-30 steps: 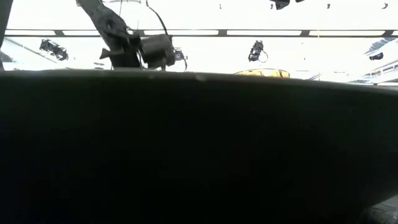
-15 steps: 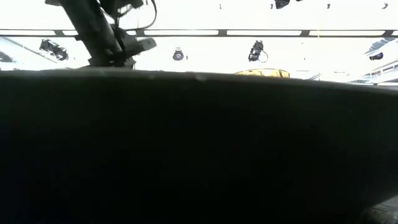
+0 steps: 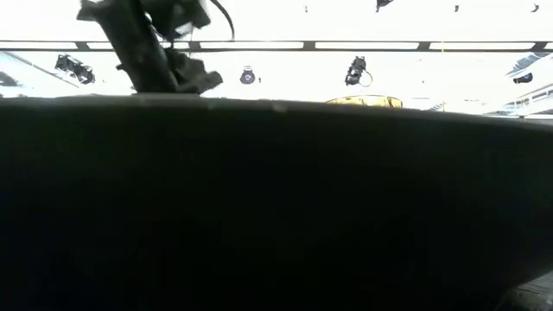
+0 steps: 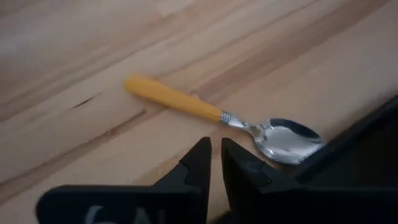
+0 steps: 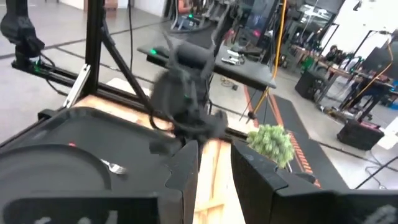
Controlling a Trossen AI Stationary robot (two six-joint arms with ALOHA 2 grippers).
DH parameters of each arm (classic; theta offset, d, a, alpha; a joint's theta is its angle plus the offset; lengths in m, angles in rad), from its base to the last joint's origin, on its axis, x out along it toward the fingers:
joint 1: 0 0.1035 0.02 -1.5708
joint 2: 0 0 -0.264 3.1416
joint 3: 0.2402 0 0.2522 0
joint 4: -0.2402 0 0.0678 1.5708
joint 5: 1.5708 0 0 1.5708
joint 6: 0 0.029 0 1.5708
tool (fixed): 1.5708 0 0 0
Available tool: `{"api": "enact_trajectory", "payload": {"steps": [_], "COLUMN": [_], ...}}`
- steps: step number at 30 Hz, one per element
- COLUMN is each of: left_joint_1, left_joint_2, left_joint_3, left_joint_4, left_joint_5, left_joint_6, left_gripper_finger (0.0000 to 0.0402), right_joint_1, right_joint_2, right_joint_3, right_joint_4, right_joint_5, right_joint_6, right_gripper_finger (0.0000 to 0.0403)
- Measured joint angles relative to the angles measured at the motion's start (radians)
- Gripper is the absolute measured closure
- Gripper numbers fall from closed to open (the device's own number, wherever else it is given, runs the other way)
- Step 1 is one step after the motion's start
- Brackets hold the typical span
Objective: Pick and place plate/cup/fork/spoon on tray
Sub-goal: Put the yellow spoon on the black serving tray to the left of the orange fork
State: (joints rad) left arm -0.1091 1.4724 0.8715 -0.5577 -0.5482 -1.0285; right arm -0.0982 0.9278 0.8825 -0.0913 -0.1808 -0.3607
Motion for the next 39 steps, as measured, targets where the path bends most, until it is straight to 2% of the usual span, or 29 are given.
{"api": "enact_trajectory", "payload": {"steps": [4,9,18,21,26,33,39], "left_joint_1": [0.137,0.243,0.352,0.365,0.365,0.366,0.361], "left_joint_2": [0.038,0.048,0.079,0.111,0.192,0.312,0.358], "left_joint_3": [0.000,0.000,0.089,0.141,0.229,0.304,0.309], "left_joint_4": [0.054,0.130,0.093,0.072,-0.011,-0.084,-0.097], "left_joint_5": [0.162,0.307,0.417,0.474,0.492,0.545,0.591], "left_joint_6": [0.206,0.562,0.995,1.096,1.220,1.314,1.390], "left_gripper_finger": [0.0324,0.0282,0.0233,0.0227,0.0225,0.0225,0.0225], "right_joint_1": [0.000,0.000,-0.001,-0.001,-0.001,-0.001,0.010], "right_joint_2": [0.011,0.015,0.021,0.022,0.020,0.005,0.002], "right_joint_3": [0.000,0.000,-0.032,-0.063,-0.069,-0.069,-0.069], "right_joint_4": [-0.004,-0.077,-0.104,-0.086,-0.067,0.052,0.042], "right_joint_5": [-0.003,-0.002,0.044,0.089,0.158,0.162,0.156], "right_joint_6": [0.000,0.004,0.091,0.113,0.116,0.110,0.181], "right_gripper_finger": [0.0300,0.0300,0.0300,0.0300,0.0300,0.0300,0.0300]}}
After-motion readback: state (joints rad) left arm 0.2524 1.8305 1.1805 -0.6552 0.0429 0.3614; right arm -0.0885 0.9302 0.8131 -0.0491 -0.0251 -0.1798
